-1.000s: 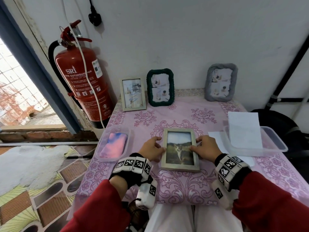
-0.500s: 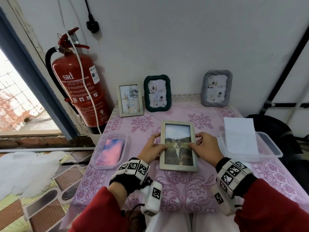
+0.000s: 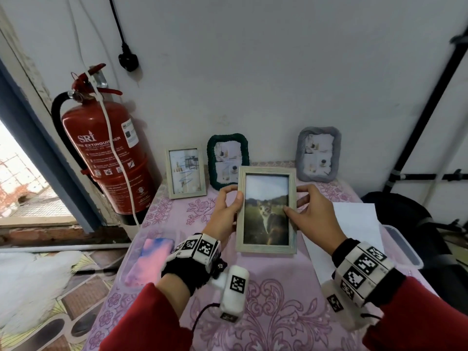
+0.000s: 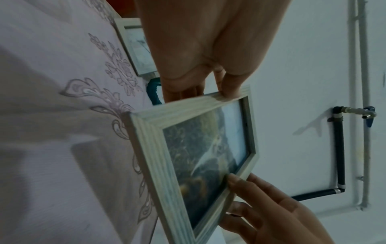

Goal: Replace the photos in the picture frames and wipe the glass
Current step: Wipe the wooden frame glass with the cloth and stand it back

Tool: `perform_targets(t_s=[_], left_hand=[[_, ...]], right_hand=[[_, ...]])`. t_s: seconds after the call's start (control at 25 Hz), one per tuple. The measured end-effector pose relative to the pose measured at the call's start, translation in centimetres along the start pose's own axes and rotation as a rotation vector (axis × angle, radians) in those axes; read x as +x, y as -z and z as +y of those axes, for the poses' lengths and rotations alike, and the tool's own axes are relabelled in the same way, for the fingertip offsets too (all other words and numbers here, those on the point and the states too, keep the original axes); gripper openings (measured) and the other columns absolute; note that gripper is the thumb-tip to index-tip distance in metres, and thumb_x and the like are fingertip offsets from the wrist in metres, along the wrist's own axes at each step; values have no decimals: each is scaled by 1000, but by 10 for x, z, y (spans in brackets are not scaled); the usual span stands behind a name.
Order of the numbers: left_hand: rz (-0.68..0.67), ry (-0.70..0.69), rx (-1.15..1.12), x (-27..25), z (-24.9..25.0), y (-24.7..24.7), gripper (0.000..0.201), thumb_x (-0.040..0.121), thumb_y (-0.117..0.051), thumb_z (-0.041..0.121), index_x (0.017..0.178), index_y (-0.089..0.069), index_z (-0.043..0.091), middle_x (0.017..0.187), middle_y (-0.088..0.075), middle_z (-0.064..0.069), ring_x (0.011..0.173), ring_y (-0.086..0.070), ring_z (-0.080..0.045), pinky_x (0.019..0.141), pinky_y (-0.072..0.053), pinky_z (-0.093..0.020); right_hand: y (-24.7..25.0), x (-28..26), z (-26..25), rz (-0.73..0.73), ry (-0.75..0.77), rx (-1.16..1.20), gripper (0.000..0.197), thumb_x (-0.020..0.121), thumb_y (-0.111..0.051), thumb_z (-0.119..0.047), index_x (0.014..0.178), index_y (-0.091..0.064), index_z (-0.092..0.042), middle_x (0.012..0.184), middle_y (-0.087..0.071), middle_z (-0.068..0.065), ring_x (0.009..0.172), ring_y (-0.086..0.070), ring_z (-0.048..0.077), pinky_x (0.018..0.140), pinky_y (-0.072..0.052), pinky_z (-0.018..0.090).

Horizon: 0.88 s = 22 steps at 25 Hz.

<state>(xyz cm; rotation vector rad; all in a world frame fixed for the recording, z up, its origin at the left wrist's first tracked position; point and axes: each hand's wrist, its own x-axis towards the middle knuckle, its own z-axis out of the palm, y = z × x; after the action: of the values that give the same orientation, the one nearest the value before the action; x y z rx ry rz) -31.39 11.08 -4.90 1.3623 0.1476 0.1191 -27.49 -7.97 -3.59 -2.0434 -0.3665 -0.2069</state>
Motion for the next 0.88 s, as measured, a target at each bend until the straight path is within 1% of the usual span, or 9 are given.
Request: perform_targets(t_s=[0.12,0.16,0.24,0.4,0.52,0.6,0.68,0.8,0.88], left_hand=[[-2,9,-39,30,8,-4,17,97,-44,23,114,-44,22,79,-61,-4,54,-56,-11,48,-42,-22],[3,23,-43,41,10,-6,19,97,-45,22,115,-44,22,82,-62,-4,57,-59,-11,51,-45,-24],[14,44,-80,65,13,-10,18,97,-45,21,114,-45,23,83,-62,-3,61,-61,-13,56,-47,-26],[23,60,-130,112,9,-16,14,97,-44,19,110,-45,25,73,-60,-1,56,-56,-12,59,-35,-27],[19,64,-120,149,1,-19,13,97,-44,18,108,-46,25,73,-56,-3,58,-48,-15,57,-31,-27],[24,64,-114,168,-5,-21,13,97,-44,17,109,-45,24,70,-55,-3,51,-48,-13,51,-33,-25],[18,62,-134,188,-12,-25,15,97,-44,15,111,-44,22,71,-57,-4,48,-53,-11,47,-40,-22],[-1,59,-156,216,-21,-30,23,97,-43,11,119,-41,16,91,-59,-13,69,-58,-21,64,-45,-32],[-15,65,-165,229,-27,-32,23,97,-42,8,118,-39,16,100,-57,-16,76,-57,-25,69,-46,-34]], right_hand=[[6,27,-2,-52,55,-12,62,75,-73,-15,127,-39,-14,82,-50,-17,70,-56,6,63,-51,30],[8,38,-1,-71,80,-33,69,76,-72,-15,132,-34,-15,82,-49,-18,68,-55,3,62,-52,26],[10,62,2,-88,114,-63,80,75,-73,-15,140,-25,-19,79,-48,-19,64,-54,-4,54,-42,7],[10,109,14,-87,154,-71,89,74,-73,-11,144,-18,-23,67,-47,-15,54,-54,-14,46,-36,3],[6,144,29,-99,145,-137,89,73,-74,-10,142,-19,-27,68,-54,-1,53,-58,3,46,-44,13],[3,163,38,-137,97,-178,90,73,-73,-9,141,-17,-28,73,-59,14,61,-62,22,57,-53,36],[-1,182,51,-159,78,-188,89,72,-73,-8,140,-17,-26,75,-62,20,66,-63,31,62,-53,43],[-5,206,69,-154,56,-228,89,71,-75,-10,137,-17,-23,79,-63,26,70,-63,37,64,-53,48],[-9,216,80,-152,37,-237,88,71,-75,-9,136,-17,-23,83,-64,28,74,-63,38,67,-52,50]])
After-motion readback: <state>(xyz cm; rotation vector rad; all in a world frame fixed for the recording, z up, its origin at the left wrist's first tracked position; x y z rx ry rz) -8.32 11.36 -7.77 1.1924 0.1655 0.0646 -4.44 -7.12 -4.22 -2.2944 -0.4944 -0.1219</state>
